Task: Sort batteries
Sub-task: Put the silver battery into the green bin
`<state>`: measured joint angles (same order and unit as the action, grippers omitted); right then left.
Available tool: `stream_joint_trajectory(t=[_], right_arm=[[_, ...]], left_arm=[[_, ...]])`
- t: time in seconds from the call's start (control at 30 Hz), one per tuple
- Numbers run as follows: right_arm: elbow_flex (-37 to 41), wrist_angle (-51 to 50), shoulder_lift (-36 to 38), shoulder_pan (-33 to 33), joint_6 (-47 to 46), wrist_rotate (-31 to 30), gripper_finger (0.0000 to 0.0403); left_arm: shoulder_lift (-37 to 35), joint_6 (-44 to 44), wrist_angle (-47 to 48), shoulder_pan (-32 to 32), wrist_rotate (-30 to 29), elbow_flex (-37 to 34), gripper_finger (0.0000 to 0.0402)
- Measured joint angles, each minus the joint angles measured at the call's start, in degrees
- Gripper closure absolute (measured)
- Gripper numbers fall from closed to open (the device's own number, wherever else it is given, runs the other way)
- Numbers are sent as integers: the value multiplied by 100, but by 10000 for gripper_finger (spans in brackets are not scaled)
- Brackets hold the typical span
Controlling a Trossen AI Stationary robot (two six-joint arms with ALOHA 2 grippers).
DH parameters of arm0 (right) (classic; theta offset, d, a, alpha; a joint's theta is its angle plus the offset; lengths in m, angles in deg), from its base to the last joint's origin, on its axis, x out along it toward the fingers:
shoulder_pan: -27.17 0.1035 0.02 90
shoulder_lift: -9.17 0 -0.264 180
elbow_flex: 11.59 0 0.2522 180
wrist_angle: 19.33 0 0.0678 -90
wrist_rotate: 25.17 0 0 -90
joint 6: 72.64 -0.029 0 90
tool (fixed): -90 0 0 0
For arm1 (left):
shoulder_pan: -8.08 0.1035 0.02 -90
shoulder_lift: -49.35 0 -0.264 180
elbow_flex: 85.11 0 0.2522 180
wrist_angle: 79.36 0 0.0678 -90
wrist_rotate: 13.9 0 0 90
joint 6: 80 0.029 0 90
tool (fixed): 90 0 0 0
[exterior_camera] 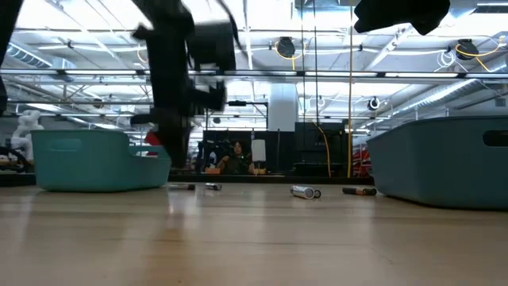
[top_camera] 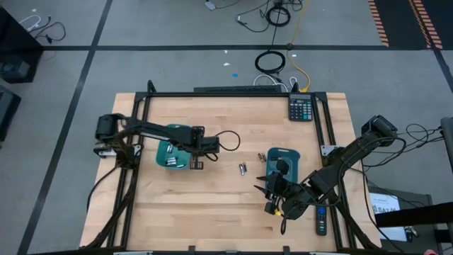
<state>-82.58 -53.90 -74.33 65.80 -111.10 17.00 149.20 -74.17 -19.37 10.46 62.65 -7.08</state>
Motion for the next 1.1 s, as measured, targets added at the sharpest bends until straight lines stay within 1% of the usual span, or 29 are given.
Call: stream_joint_trajectory(t=[0.17,0.27,0.37,0.47,0.53,0.6,0.67,0.8,0.9,1.1], right_arm=[[0,-13,0,0,-26,0,277],[0,-15,0,0,-29,0,277],[0,-14,0,0,-48,0,277],[0,-10,0,0,-45,0,277],[0,-12,0,0,-43,0,277],[0,-12,0,-1,-43,0,277],[0,-10,0,0,-43,1,277],[0,-40,0,2,-76,10,277],[0,-43,0,4,-76,22,277],[0,-45,0,4,-83,24,277]], left_arm=[[-793,-508,1167,-233,-23,365,397],[-1233,-809,1561,-323,-116,375,398],[-1549,-1123,2218,-428,-141,375,399],[-1815,-1376,2697,-453,25,228,399],[-1921,-1373,2779,-449,232,40,399],[-2018,-1203,2720,-455,298,-178,399],[-2119,-1076,2707,-456,296,-394,399],[-2328,-760,2336,-451,186,-832,398],[-2390,-806,2134,-453,-53,-998,375],[-2395,-677,2117,-517,-385,-982,288]])
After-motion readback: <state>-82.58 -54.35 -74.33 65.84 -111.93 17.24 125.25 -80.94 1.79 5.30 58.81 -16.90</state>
